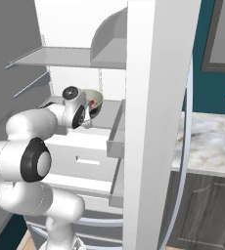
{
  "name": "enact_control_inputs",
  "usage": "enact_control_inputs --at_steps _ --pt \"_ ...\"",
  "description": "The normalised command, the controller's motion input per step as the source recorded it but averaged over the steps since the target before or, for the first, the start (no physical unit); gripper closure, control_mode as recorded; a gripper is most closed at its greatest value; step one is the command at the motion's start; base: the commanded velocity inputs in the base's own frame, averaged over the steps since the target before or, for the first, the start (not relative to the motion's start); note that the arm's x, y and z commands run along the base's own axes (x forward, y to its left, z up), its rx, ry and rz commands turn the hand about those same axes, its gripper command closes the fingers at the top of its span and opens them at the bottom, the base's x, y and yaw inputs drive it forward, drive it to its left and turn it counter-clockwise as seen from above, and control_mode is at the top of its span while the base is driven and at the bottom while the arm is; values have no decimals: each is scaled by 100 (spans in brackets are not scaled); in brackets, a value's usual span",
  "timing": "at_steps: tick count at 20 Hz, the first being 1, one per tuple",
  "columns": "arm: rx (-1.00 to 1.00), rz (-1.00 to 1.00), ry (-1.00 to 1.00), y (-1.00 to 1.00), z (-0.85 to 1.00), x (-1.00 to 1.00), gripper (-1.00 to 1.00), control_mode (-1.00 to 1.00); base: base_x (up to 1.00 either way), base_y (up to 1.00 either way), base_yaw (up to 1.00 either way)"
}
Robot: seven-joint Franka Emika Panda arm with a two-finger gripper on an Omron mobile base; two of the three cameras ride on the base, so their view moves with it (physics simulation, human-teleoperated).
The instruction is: Place one of the steaks on the plate and the other in the bowl. Then place the bowl in the fridge.
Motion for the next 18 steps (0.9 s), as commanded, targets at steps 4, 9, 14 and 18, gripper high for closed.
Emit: enact_control_inputs --at_steps 4,9,14,18 --pt "-1 0 0 0 -11 35 100 -100 0 0 0" --pt "0 0 0 -1 -2 14 100 -100 0 0 0" --pt "0 0 0 0 -12 1 100 -100 0 0 0" --pt "0 0 0 0 -14 8 100 -100 0 0 0"
